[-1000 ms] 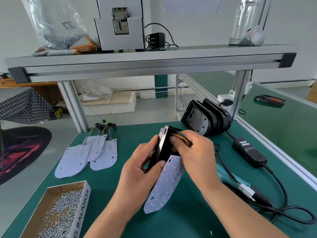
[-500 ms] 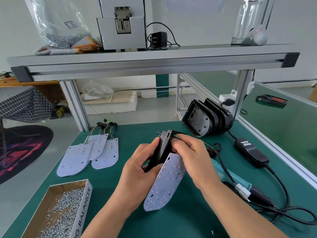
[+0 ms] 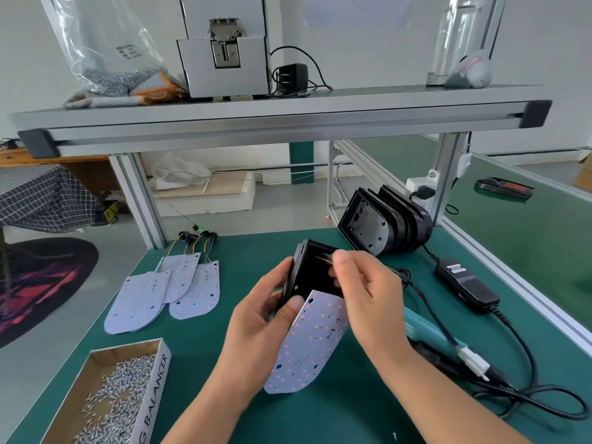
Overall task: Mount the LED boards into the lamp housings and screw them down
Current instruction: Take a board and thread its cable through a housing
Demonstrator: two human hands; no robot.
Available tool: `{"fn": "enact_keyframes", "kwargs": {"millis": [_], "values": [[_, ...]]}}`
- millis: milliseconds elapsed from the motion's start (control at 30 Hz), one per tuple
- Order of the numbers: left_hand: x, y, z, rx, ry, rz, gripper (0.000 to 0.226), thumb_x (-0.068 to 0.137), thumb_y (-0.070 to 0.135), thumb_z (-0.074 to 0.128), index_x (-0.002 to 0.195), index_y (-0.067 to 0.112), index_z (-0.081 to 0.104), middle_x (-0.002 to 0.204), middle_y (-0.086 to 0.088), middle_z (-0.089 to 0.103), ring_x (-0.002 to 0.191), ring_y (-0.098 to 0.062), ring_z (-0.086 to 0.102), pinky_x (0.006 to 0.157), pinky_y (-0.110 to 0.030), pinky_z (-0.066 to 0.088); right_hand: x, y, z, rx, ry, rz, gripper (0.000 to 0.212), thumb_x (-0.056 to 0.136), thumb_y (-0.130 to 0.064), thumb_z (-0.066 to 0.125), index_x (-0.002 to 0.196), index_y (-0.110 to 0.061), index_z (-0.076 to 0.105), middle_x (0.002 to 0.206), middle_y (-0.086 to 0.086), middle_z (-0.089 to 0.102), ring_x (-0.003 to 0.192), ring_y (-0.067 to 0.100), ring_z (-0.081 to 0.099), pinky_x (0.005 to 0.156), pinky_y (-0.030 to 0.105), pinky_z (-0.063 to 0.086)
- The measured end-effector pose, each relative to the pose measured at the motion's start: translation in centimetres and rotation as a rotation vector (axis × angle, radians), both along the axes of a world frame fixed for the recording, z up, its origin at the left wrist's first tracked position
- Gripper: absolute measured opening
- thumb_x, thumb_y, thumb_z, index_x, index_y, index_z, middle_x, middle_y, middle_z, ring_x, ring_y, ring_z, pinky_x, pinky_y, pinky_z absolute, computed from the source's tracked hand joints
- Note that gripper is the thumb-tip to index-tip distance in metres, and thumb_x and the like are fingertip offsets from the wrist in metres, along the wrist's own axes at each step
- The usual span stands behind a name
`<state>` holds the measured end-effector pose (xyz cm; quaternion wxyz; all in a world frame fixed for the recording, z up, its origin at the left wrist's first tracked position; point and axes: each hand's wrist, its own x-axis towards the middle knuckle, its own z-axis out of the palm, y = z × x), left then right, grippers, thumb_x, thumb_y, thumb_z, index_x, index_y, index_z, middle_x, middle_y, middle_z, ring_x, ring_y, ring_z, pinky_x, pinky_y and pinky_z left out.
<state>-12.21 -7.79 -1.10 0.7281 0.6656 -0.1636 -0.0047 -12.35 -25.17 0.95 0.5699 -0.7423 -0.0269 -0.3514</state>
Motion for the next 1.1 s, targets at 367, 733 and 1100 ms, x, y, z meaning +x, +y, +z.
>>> {"fn": "enact_keyframes", "kwargs": {"millis": [367, 733, 1100], "values": [[0.9, 1.0, 0.4, -0.021, 0.136, 0.018, 0.040, 0.104, 0.017, 0.054, 0.128, 0.039, 0.076, 0.122, -0.003, 0.079, 0.099, -0.018, 0.072, 0.079, -0.027, 0.057, 3.7, -4.7, -1.3, 0.534, 0.113, 0.268, 0.028, 0.110, -0.014, 0.050, 0.117, -0.014, 0.077, 0.114, 0.014, 0.079, 0.063, 0.013, 0.052, 0.054, 0.021, 0.040], [1.7, 1.3, -0.3, -0.180, 0.413, 0.110, 0.031, 0.106, 0.019, 0.057, 0.097, 0.030, 0.085, 0.097, -0.006, 0.082, 0.076, -0.020, 0.076, 0.064, -0.032, 0.063, 3.8, -2.5, -3.3, 0.327, 0.480, 0.531, 0.044, 0.102, -0.003, 0.055, 0.120, -0.036, 0.079, 0.103, 0.009, 0.079, 0.079, 0.022, 0.066, 0.063, 0.027, 0.053], [1.7, 1.1, -0.6, -0.314, 0.543, 0.137, 0.030, 0.098, 0.033, 0.072, 0.117, 0.011, 0.078, 0.107, -0.013, 0.081, 0.085, -0.030, 0.078, 0.067, -0.040, 0.062, 3.6, -1.2, -4.1, -0.165, 0.469, 0.278, 0.028, 0.102, 0.003, 0.056, 0.100, -0.014, 0.077, 0.085, 0.001, 0.072, 0.077, 0.011, 0.060, 0.076, 0.028, 0.051]]}}
